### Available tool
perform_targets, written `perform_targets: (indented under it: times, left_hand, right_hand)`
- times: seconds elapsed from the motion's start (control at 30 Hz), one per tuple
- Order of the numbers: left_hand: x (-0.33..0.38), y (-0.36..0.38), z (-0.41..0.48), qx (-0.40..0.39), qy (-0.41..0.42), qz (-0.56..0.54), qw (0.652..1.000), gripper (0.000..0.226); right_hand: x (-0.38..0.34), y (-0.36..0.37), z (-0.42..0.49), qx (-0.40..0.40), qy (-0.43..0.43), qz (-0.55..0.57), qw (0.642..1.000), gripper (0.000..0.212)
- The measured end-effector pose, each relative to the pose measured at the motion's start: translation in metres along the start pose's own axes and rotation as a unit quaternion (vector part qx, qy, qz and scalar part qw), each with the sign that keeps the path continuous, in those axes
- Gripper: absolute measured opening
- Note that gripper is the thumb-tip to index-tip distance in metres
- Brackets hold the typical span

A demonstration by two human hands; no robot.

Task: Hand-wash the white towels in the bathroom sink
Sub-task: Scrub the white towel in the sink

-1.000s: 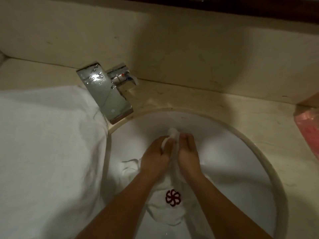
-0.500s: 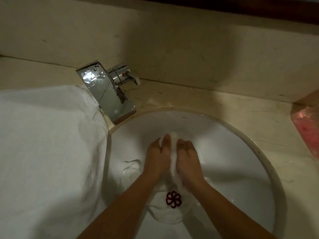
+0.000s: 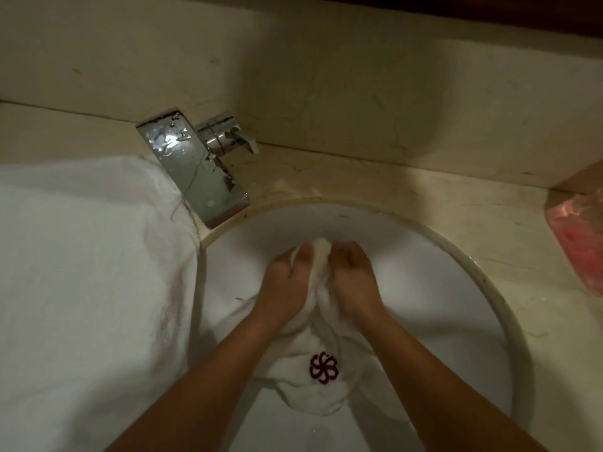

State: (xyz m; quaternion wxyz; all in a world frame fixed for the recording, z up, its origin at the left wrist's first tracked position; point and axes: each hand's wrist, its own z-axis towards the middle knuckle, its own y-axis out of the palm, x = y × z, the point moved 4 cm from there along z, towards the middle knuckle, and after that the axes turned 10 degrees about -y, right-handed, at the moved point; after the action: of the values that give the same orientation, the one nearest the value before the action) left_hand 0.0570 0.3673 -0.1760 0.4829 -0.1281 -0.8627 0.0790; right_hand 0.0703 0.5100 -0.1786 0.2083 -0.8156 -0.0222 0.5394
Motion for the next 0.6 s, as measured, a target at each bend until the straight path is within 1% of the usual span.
perform_targets:
  times: [0.03, 0.07, 0.1, 0.13, 0.17, 0.2, 0.27, 0.3, 0.37, 0.43, 0.47, 0.5, 0.53, 0.57, 0.6]
  left_hand:
    - [-0.001, -0.007, 0.003, 0.004, 0.007, 0.021, 1.0, 0.033]
    - [-0.002, -0.012, 0.004, 0.009, 0.013, 0.035, 0.999, 0.034]
    - [-0.004, -0.016, 0.005, 0.014, 0.019, 0.047, 0.999, 0.036]
    - [-0.007, -0.016, 0.006, 0.016, 0.026, 0.06, 0.998, 0.037]
    - [-0.009, -0.014, 0.008, 0.011, 0.029, 0.066, 0.997, 0.038]
    - [-0.01, -0.01, 0.009, 0.009, 0.031, 0.063, 0.997, 0.039]
    - [-0.011, -0.005, 0.011, 0.014, 0.018, 0.034, 0.999, 0.038]
    - [-0.011, -0.004, 0.012, 0.021, 0.01, 0.014, 1.0, 0.038]
    - [-0.006, -0.008, 0.012, 0.038, -0.016, -0.049, 0.998, 0.041]
    - [0.0, -0.008, 0.01, 0.017, -0.052, -0.093, 0.994, 0.041]
    - [0.002, -0.005, 0.009, -0.005, -0.061, -0.095, 0.994, 0.04]
    - [0.002, 0.001, 0.008, -0.024, -0.065, -0.088, 0.994, 0.037]
    - [0.004, 0.007, 0.004, -0.037, -0.058, -0.082, 0.994, 0.034]
    - [0.003, 0.012, 0.001, -0.036, -0.043, -0.067, 0.996, 0.036]
    - [0.002, 0.017, -0.001, -0.034, -0.024, -0.043, 0.998, 0.046]
  right_hand:
    - [0.007, -0.005, -0.004, 0.006, 0.025, 0.019, 1.0, 0.017]
    - [0.012, -0.009, -0.012, 0.001, 0.057, 0.04, 0.998, 0.03]
    - [0.017, -0.011, -0.019, -0.006, 0.085, 0.039, 0.996, 0.046]
    - [0.018, -0.012, -0.024, -0.016, 0.089, 0.026, 0.996, 0.053]
    - [0.017, -0.01, -0.027, -0.025, 0.067, -0.001, 0.997, 0.047]
    - [0.017, -0.008, -0.028, -0.034, 0.034, -0.031, 0.998, 0.037]
    - [0.015, -0.007, -0.026, -0.041, -0.027, -0.046, 0.998, 0.025]
    - [0.017, -0.014, -0.024, -0.021, -0.045, -0.04, 0.998, 0.021]
    - [0.026, -0.034, -0.019, 0.051, -0.061, -0.007, 0.997, 0.015]
    - [0.027, -0.05, -0.018, 0.134, -0.078, 0.019, 0.988, 0.019]
    - [0.022, -0.051, -0.017, 0.155, -0.091, 0.027, 0.983, 0.019]
    - [0.017, -0.045, -0.015, 0.157, -0.095, 0.045, 0.982, 0.018]
    - [0.013, -0.036, -0.014, 0.142, -0.077, 0.072, 0.984, 0.018]
    - [0.01, -0.024, -0.014, 0.114, -0.043, 0.109, 0.987, 0.021]
    - [0.009, -0.012, -0.016, 0.085, -0.005, 0.142, 0.986, 0.028]
